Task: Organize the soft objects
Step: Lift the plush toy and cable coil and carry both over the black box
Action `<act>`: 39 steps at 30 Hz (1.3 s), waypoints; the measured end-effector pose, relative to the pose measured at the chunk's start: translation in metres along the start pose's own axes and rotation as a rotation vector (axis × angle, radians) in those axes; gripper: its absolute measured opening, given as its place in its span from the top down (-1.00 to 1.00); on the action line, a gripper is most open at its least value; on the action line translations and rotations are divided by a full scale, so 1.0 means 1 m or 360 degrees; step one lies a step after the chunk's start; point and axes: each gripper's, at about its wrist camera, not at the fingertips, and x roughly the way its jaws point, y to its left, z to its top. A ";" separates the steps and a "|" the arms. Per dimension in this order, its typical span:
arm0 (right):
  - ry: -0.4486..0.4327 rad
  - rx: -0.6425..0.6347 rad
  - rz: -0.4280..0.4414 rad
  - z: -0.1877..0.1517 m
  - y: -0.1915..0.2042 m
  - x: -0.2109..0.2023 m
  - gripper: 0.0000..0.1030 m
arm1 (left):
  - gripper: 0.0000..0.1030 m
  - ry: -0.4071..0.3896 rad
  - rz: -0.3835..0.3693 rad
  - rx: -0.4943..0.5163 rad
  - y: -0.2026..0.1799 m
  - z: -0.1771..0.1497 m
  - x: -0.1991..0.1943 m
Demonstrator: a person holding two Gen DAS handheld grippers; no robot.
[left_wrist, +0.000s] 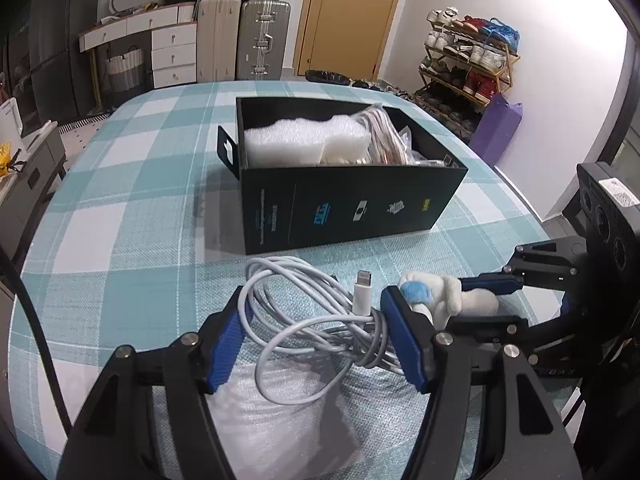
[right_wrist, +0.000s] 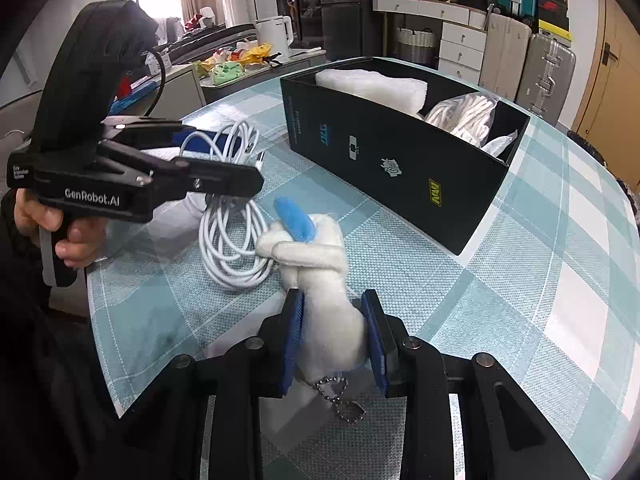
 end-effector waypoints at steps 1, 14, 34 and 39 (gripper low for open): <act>-0.0003 -0.0005 0.0004 0.000 0.000 -0.001 0.43 | -0.27 -0.0007 0.0004 0.0000 0.000 0.001 -0.001; -0.0136 -0.0012 -0.0011 0.004 0.003 -0.021 0.44 | -0.27 -0.0147 0.0047 -0.0018 0.005 0.015 -0.025; -0.0160 0.0061 -0.0080 0.007 -0.004 -0.020 0.05 | -0.27 -0.0250 0.0071 -0.0047 0.015 0.031 -0.040; -0.0064 0.0045 -0.0129 0.007 0.003 0.003 0.08 | -0.27 -0.0254 0.0066 -0.0043 0.014 0.032 -0.039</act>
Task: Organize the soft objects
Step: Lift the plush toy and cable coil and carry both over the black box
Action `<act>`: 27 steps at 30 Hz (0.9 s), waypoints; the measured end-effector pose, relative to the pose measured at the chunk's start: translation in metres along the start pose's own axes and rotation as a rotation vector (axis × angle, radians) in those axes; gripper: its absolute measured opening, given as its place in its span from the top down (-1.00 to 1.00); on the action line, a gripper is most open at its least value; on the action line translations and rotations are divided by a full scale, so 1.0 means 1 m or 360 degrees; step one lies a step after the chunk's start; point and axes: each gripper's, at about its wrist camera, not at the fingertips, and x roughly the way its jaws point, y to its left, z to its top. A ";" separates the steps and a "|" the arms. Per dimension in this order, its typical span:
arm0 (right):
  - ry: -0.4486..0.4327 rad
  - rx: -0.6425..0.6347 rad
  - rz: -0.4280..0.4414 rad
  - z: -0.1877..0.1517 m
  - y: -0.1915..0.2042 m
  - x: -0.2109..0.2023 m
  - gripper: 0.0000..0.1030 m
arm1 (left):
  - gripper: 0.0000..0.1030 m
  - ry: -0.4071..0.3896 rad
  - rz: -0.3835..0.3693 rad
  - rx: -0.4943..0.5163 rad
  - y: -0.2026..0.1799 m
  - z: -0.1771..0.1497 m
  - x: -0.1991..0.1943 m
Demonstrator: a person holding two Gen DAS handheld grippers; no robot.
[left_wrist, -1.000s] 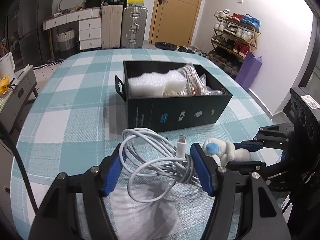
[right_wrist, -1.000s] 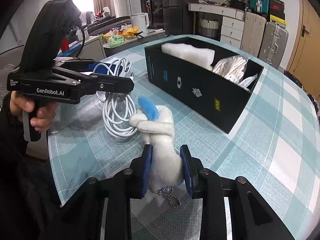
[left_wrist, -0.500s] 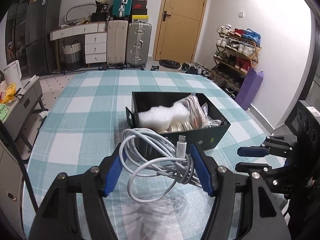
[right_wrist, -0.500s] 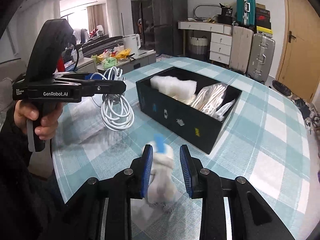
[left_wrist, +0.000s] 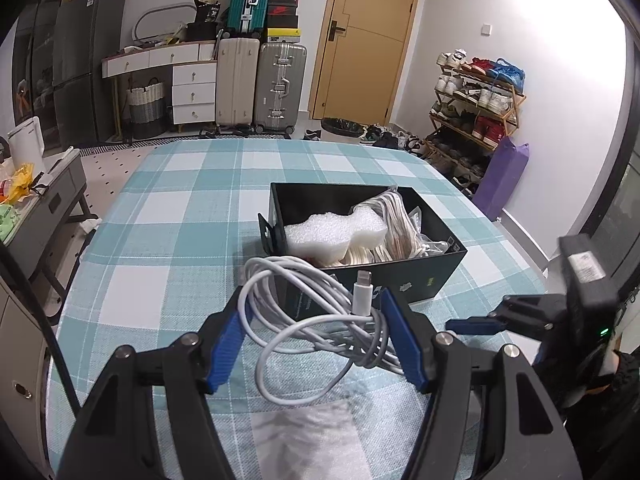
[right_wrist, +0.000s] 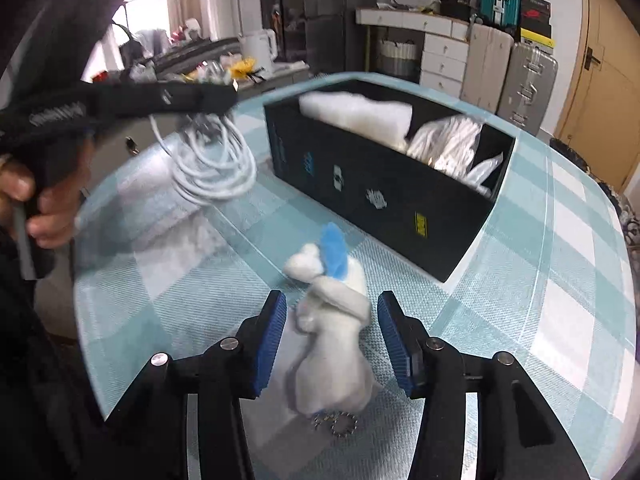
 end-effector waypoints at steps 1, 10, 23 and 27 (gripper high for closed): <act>0.0011 0.0000 -0.0007 -0.001 0.000 0.003 0.13 | -0.27 -0.0002 -0.0001 0.0002 0.000 0.001 0.000; -0.0167 0.0015 0.0049 0.003 0.001 -0.026 0.33 | -0.27 -0.0042 -0.0003 0.0017 -0.001 0.009 -0.004; -0.0440 0.0207 0.0005 0.033 -0.016 -0.071 0.33 | -0.27 -0.0140 0.0024 0.0066 -0.002 0.041 -0.001; -0.0461 0.0260 -0.0023 0.045 -0.019 -0.072 0.33 | -0.27 -0.0171 0.0038 0.0067 -0.001 0.051 0.005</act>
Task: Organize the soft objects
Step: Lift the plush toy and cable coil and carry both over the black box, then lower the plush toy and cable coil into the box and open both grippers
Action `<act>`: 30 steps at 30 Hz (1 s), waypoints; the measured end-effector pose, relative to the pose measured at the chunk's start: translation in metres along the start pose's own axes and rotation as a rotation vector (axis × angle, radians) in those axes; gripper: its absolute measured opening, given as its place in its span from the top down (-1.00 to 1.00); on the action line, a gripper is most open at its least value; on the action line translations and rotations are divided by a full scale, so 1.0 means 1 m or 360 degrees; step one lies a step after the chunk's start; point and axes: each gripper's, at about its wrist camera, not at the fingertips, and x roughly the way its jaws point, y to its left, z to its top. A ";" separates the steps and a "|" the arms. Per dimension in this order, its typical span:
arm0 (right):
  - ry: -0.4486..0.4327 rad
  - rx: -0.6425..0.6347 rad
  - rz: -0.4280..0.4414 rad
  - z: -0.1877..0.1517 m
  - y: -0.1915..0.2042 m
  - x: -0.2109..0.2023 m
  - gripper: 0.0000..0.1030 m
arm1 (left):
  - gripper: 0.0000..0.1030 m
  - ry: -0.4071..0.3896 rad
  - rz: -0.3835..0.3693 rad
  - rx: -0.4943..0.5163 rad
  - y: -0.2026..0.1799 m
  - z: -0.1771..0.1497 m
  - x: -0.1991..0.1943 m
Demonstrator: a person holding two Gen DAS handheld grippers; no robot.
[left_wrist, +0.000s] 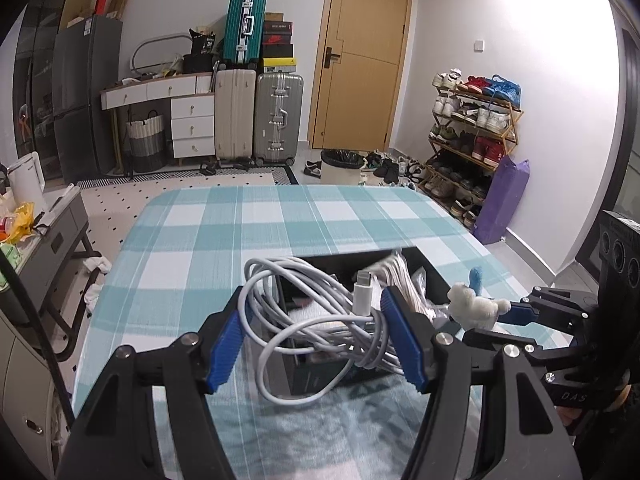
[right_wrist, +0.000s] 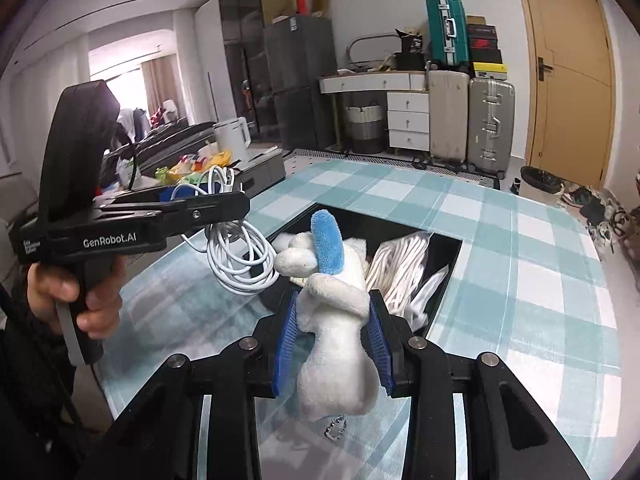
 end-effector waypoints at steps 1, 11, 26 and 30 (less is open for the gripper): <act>-0.0008 0.0016 -0.0006 0.003 -0.001 0.001 0.33 | -0.27 -0.0005 0.0006 0.0004 0.000 0.002 0.002; -0.0089 0.0175 -0.0032 0.028 -0.018 0.018 0.33 | -0.27 -0.0025 0.0040 0.0040 0.000 0.015 0.023; -0.0121 0.0299 -0.0073 0.039 -0.039 0.055 0.33 | -0.27 0.0035 0.0071 0.0095 -0.010 0.004 0.053; -0.0085 0.0310 -0.0102 0.037 -0.044 0.066 0.33 | -0.27 0.0046 0.0085 0.0113 -0.013 0.001 0.062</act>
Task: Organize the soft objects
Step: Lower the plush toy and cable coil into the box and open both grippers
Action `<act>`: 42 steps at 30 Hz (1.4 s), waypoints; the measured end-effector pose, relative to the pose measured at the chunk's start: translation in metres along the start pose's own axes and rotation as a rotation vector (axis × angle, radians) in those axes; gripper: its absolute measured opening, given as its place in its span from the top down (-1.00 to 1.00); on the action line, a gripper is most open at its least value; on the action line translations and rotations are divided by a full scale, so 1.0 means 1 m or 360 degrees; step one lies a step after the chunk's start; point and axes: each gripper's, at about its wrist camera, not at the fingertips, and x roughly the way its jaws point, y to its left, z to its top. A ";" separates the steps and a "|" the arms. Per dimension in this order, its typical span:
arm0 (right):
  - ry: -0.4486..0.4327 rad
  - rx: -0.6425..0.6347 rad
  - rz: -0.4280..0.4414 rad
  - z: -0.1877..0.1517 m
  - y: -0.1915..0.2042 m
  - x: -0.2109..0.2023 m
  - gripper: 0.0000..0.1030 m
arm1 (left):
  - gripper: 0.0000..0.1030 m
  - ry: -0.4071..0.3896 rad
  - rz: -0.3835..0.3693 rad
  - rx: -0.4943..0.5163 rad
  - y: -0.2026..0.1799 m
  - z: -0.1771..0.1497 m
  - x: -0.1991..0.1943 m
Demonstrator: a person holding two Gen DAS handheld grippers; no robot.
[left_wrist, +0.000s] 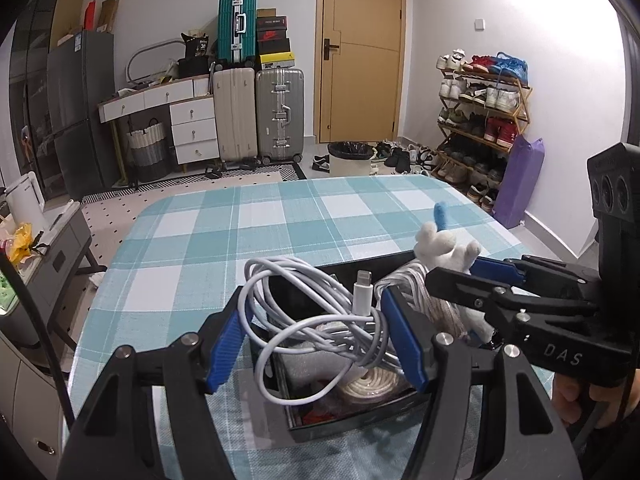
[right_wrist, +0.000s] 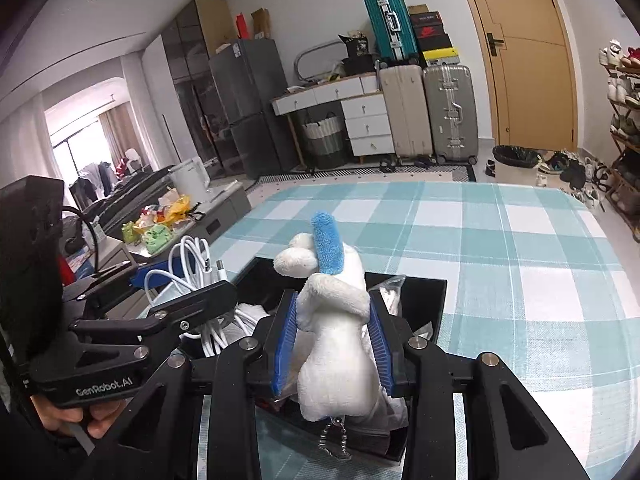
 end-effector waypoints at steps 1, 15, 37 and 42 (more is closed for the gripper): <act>0.0011 0.0002 -0.0010 -0.001 -0.001 0.003 0.33 | -0.27 0.0004 0.0000 0.0002 -0.001 -0.001 0.002; 0.0093 -0.0006 -0.0078 -0.011 -0.012 0.015 0.33 | -0.29 0.0016 0.0036 0.0074 -0.011 -0.011 0.015; 0.0161 -0.0137 -0.0139 -0.018 -0.004 0.016 0.33 | -0.32 0.0063 0.0080 0.0244 -0.028 -0.026 0.015; 0.0155 -0.0141 -0.0131 -0.017 -0.005 0.013 0.23 | -0.29 0.0101 -0.0002 0.0177 -0.023 -0.023 0.014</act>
